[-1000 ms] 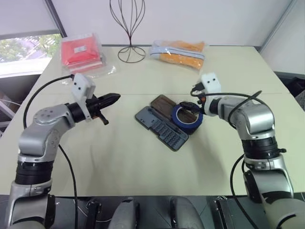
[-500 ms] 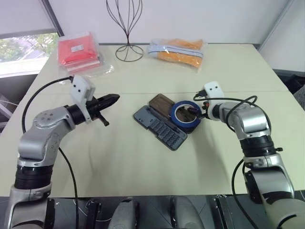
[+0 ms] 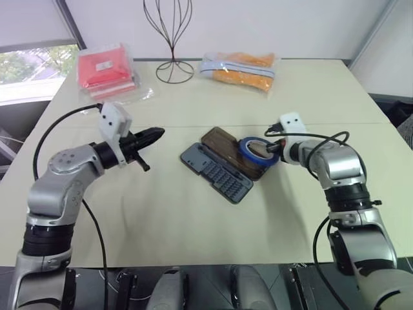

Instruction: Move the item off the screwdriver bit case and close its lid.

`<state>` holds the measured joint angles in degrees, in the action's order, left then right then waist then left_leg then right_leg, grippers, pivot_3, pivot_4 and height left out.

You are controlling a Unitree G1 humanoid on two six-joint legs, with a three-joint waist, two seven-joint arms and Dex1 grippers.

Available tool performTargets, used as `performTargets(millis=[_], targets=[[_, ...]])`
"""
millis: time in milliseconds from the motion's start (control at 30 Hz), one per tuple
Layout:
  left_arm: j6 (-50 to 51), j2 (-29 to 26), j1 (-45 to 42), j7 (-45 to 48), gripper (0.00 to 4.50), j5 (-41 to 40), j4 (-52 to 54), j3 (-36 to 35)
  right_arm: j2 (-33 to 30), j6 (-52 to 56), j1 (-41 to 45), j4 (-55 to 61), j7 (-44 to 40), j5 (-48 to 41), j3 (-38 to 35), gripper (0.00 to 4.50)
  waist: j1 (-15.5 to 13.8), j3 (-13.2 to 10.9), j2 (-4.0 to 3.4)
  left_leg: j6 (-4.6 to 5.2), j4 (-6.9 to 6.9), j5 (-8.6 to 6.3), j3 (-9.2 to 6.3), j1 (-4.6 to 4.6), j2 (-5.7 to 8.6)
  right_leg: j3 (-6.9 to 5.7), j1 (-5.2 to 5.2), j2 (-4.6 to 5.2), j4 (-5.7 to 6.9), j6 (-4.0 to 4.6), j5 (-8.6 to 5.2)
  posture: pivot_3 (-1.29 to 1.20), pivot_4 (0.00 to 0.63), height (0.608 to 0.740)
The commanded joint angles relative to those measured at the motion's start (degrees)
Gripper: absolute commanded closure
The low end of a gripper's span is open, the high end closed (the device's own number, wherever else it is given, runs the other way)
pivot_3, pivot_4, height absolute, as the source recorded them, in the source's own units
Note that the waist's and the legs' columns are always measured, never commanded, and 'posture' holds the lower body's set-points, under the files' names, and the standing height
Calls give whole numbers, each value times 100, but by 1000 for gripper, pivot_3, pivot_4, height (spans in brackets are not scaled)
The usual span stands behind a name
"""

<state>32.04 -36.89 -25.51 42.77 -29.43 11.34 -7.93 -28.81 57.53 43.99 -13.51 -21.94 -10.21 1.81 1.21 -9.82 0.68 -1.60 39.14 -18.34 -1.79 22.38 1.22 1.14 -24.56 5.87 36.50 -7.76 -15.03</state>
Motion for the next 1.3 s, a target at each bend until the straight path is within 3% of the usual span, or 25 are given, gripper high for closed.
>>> performTargets(millis=[33, 300, 500, 633, 733, 867, 1100, 1300], targets=[[-136, -9, -88, -2, 4500, 30, 100, -51, 17, 75, 59, 438, 17, -60, -197, 4204, 0, 0, 0, 0, 0, 0, 0, 0, 0, 0, 0, 0, 0, 0, 0, 0, 150, 740], [-169, 50, -157, 26, 4500, 118, 31, 23, 68, 396, 0, 702, 59, -85, -233, 4204, -6, 0, 0, 0, 0, 0, 0, 0, 0, 0, 0, 0, 1, 0, 0, 0, 150, 740], [-195, 93, -158, 36, 4500, 172, 41, 21, -123, 29, 110, 443, 471, 169, -508, 4204, -8, 0, 0, 0, 0, 0, 1, 0, 1, 0, 0, 0, 1, 0, 0, 0, 150, 740], [-170, 109, -75, 9, 4500, 154, 131, -5, -341, -987, 214, -126, 1604, 769, -928, 4204, -26, 0, 0, -1, 1, 0, 1, 1, 4, 0, 0, 2, 0, 0, 0, 0, 150, 740], [-182, 126, -32, 1, 4500, 156, 147, 2, -64, -882, 308, -448, 2826, 978, -1573, 4204, -6, 0, 0, -2, 0, 1, 2, 1, 3, 1, 0, 2, 0, 0, 0, 0, 150, 740], [-199, 160, -67, -5, 4500, 175, 113, 39, 124, -605, 422, -705, 3844, 1357, -1863, 4204, 21, 1, -2, -10, -1, 6, 2, 1, 0, 2, -5, 1, 19, 0, 0, 0, 150, 740], [-190, 208, -71, -19, 4500, 169, 150, 82, 583, -233, 775, -885, 5942, 1382, -3452, 4204, 73, 1, -3, -15, 0, 9, 1, 0, 2, 4, -9, 2, 50, 0, 0, 0, 150, 740], [-144, 221, 13, -75, 4500, 146, 263, 79, 567, -512, 759, -779, 6633, 1478, -3791, 4204, 134, 2, -5, -15, 0, 9, 1, -1, 2, 4, -9, 2, 53, 0, 0, 0, 150, 740]])
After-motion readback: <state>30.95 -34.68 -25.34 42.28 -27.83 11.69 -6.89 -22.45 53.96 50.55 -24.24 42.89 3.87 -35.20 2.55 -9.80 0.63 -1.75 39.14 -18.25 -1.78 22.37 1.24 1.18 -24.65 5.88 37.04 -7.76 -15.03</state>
